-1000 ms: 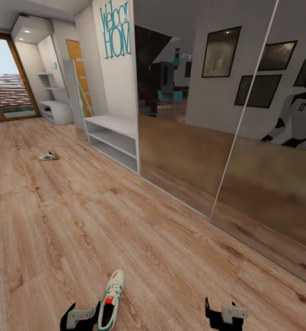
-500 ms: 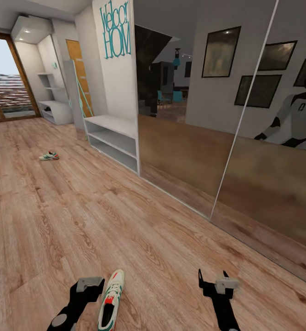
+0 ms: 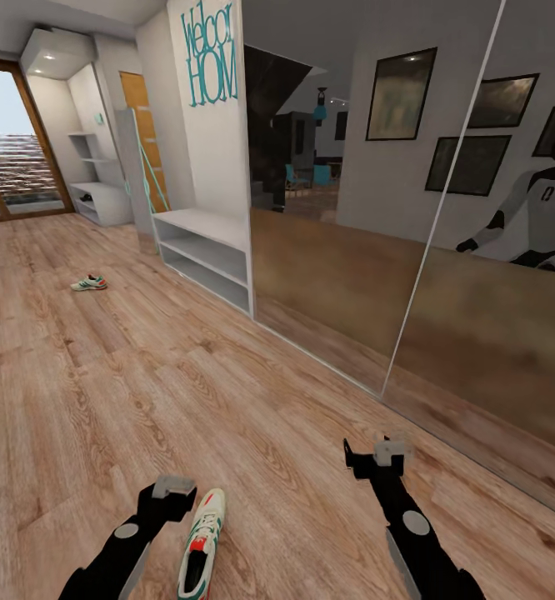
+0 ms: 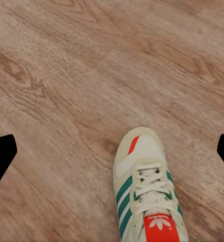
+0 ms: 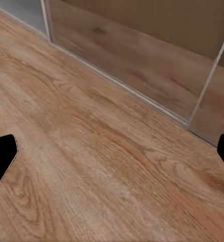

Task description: Pick up the two gym shoes and the two sandals from the corridor floor and place them onto the hallstand (shoe rack) in the corridor, making sure they are on the rack and not on the floor. Arrange them so the two gym shoes are next to each other and the two sandals are next to each other.

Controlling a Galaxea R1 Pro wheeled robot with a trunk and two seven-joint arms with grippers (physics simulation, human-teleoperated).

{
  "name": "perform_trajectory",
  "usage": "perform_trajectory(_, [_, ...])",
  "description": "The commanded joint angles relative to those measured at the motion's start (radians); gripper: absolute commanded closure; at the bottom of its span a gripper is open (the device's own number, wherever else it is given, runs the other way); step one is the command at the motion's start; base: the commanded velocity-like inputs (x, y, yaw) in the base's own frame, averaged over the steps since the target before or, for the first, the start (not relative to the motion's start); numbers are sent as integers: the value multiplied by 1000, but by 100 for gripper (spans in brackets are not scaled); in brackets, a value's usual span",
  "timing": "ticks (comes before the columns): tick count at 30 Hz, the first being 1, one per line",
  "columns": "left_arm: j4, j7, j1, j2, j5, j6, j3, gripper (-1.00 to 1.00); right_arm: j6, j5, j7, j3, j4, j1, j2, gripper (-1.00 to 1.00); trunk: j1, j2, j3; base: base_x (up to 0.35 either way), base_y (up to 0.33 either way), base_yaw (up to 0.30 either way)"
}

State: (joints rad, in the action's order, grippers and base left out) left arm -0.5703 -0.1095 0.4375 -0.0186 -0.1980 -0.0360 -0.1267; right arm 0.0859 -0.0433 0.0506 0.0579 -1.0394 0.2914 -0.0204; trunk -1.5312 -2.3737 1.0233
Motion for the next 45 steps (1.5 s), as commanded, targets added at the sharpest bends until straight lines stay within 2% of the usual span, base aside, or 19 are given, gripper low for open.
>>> perform_trajectory(1, [0, -8, 2, 1, -14, -2, -8, -100, -29, -4, -1, 2, -23, 3, 0, -100, 0, 0, 1, 0, 0, 0])
perform_trajectory(2, [0, -5, 6, 3, -19, 1, -8, -100, -86, -4, -11, 3, -67, 11, -1, -100, 0, 0, 1, 0, 0, 0])
perform_trajectory(7, [3, 3, 13, 8, -26, 7, -9, -100, -232, -4, -30, 13, -171, 33, -2, -100, 0, 0, 1, 0, 0, 0])
perform_trajectory(8, [6, 4, 14, 9, -27, 11, -8, -100, -293, -4, -33, 16, -210, 39, -2, -100, 0, 0, 1, 0, 0, 0])
perform_trajectory(9, [7, 4, 15, 10, -27, 13, -8, -100, -322, -4, -35, 17, -228, 42, -1, -100, 0, 0, 1, 0, 0, 0])
perform_trajectory(17, [23, 5, 13, 9, -30, 20, -6, -100, -499, -7, -39, 21, -329, 50, 5, -100, 0, 0, 1, 0, 0, 0])
perform_trajectory(22, [26, 5, 6, 6, -32, 18, -4, -100, -531, -9, -41, 20, -352, 51, 13, -100, 0, 0, 1, 0, 0, 0])
perform_trajectory(34, [46, 4, 2, 2, -32, -4, -5, -100, -537, -11, -41, 18, -358, 51, 19, -100, 0, 0, 1, 0, 0, 0])
perform_trajectory(39, [49, 4, 3, 3, -31, -4, -8, -100, -537, -9, -40, 18, -362, 51, 41, -100, -19, -35, 17, 0, 0, 0])
perform_trajectory(45, [56, 4, 3, 3, -31, -4, -8, -100, -537, -10, -39, 21, -359, 51, 44, -100, -42, -77, 41, 0, 0, 0])
